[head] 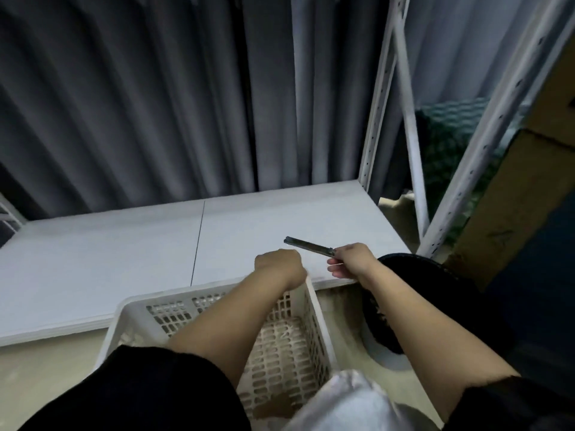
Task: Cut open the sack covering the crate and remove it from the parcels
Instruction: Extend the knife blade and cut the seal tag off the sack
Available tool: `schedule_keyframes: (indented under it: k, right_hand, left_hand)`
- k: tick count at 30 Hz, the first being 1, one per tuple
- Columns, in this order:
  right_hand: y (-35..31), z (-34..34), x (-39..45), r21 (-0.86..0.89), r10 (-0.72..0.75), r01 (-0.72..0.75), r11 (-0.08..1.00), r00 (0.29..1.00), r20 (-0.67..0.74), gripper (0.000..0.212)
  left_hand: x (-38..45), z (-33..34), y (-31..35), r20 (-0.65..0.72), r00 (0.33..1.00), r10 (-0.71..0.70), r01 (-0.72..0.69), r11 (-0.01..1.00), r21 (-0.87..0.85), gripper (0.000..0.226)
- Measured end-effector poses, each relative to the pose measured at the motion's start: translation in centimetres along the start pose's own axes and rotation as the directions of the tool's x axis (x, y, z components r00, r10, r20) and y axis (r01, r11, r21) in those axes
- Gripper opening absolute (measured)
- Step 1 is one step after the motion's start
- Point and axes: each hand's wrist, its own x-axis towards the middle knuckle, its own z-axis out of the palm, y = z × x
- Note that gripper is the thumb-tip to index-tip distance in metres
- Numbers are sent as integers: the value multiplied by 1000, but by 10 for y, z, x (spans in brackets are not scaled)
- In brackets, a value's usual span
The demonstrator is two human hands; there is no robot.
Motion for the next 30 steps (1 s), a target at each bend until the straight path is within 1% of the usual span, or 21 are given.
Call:
schedule_keyframes:
  k: [1,2,3,4,5,6,8,9,10,11,13,15,17,20,24,25,27,30]
  right_hand:
    - [-12,2,-24,56,-24,23,998,1000,15,25]
    - [-23,5,-48,111,-43,39,993,999,33,25]
    - [-31,9,-68,158,-59,50,986,997,52,23]
    - [-39,13,-92,198,-66,51,979,996,68,21]
    - [-47,18,-114,228,-75,53,972,993,88,21]
    - [-52,22,-136,259,-82,50,965,990,113,23]
    - [-57,30,-176,294,-99,40,955,977,189,25]
    - [-58,34,-197,294,-122,47,955,963,242,25]
    - [-59,37,-217,284,-138,50,958,945,297,26]
    - [-59,40,-236,270,-144,50,962,929,341,25]
    - [-57,45,-268,274,-149,38,961,906,397,25]
    - [-52,48,-293,327,-173,16,945,873,456,25]
    - [-48,50,-313,366,-189,-21,930,829,527,25]
    - [-41,54,-333,403,-211,-47,914,793,572,28]
    - [-23,61,-359,538,-287,-89,838,767,574,29]
    - [-18,62,-363,566,-309,-104,818,750,584,31]
    - [-7,62,-371,594,-345,-117,796,718,604,36]
    - [8,65,-384,600,-385,-59,798,716,582,28]
  left_hand:
    - [-12,-11,-3,26,999,-32,35,988,-153,31]
    - [-24,-20,-5,50,998,-41,56,937,-346,30]
    - [-36,-29,-6,69,997,-38,69,842,-536,27]
    - [-54,-37,-4,76,996,-43,84,714,-695,24]
    - [-70,-46,-4,67,996,-64,92,584,-807,23]
    - [-89,-53,-3,41,996,-81,74,459,-885,24]
    - [-120,-65,-1,-21,994,-107,5,239,-971,26]
    - [-135,-70,-1,-58,991,-120,-39,150,-988,27]
    - [-152,-73,-1,-91,987,-134,-79,89,-993,28]
    - [-165,-74,-2,-127,982,-140,-120,60,-991,29]
    - [-191,-72,-4,-188,975,-115,-183,57,-982,27]
    - [-216,-67,-8,-226,971,-79,-222,57,-973,24]
    - [-238,-60,-13,-240,968,-67,-239,26,-971,23]
    - [-268,-54,-19,-219,975,-44,-222,-108,-969,20]
    - [-296,-46,-26,-172,983,70,-140,-326,-935,29]
    - [-301,-43,-26,-179,980,92,-137,-346,-928,32]
    - [-311,-39,-27,-209,972,108,-159,-351,-923,37]
    - [-320,-33,-26,-269,959,86,-217,-384,-897,43]
